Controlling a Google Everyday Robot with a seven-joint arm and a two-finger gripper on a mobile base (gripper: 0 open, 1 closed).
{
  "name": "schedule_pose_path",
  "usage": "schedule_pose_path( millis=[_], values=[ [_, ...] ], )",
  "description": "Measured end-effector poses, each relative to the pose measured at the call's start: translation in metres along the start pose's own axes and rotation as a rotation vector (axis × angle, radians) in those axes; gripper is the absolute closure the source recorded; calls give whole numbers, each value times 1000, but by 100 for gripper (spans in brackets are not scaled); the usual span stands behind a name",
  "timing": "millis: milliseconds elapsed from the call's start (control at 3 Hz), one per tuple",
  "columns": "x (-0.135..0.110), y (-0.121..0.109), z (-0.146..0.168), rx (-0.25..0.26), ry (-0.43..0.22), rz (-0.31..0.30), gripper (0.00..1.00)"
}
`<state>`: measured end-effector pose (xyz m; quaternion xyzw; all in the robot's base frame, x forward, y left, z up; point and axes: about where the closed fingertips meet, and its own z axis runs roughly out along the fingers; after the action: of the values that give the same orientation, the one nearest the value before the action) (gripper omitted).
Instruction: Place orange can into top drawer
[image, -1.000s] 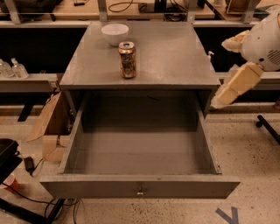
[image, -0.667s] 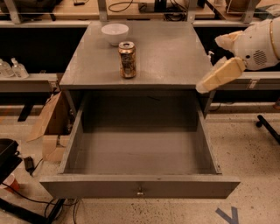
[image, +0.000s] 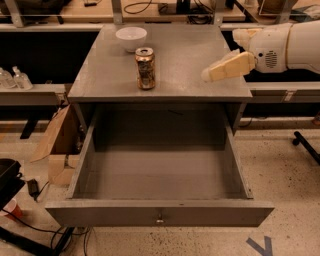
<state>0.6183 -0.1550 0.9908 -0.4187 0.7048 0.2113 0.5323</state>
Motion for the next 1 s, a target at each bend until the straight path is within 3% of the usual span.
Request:
schedule_pose_path(
  millis=[333,667,1000],
  values=[
    [1,0,-1,0,6,-3,0],
    [-2,3,39,-48,-26,-33,0],
    [-3,5,101,-95,-65,-45,0]
  ],
)
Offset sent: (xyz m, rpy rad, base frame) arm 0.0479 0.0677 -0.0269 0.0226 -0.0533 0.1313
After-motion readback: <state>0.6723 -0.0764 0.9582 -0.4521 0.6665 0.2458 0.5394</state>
